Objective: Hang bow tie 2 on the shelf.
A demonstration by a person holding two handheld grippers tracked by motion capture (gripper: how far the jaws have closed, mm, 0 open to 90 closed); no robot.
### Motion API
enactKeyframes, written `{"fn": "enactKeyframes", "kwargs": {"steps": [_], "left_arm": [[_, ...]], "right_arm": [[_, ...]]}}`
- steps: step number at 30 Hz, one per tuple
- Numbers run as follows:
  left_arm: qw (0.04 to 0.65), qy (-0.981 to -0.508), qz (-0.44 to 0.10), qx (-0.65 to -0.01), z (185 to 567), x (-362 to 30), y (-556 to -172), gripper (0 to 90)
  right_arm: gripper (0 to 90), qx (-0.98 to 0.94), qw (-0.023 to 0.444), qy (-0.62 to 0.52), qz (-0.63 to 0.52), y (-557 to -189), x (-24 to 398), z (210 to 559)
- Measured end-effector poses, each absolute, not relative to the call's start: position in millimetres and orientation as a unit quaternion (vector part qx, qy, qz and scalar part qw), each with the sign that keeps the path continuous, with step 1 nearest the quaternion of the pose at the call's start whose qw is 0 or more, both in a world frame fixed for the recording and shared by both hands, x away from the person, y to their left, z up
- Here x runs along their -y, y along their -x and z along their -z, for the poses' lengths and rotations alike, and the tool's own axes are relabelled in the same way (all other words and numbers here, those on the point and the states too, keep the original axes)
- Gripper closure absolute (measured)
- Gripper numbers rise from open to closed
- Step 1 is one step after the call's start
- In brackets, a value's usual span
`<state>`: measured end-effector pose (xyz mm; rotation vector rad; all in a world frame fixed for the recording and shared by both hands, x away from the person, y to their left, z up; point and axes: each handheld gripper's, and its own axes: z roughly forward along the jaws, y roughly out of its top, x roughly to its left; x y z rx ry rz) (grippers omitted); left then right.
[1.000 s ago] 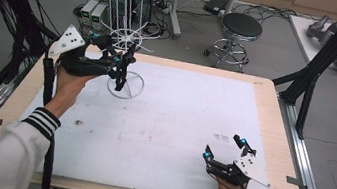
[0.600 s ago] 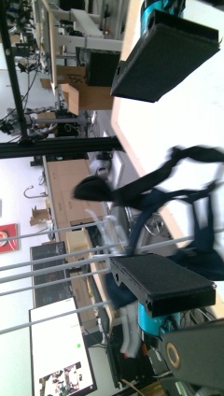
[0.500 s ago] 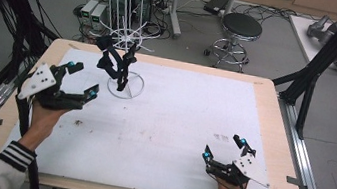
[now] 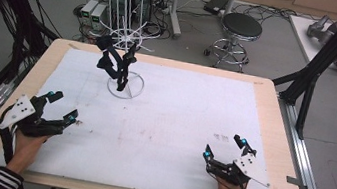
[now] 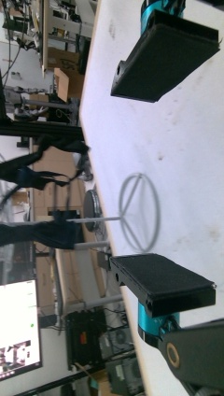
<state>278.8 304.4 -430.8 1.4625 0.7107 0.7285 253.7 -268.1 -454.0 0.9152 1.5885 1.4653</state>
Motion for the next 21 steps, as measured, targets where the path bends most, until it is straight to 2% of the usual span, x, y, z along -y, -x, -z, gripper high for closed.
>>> {"fn": "enactKeyframes", "kwargs": {"steps": [21], "left_arm": [[0.63,-0.623,-0.332,-0.324,455,-305,-271,16.0]], "right_arm": [[0.7,-0.626,0.391,-0.356,-0.574,-254,268,454]]}}
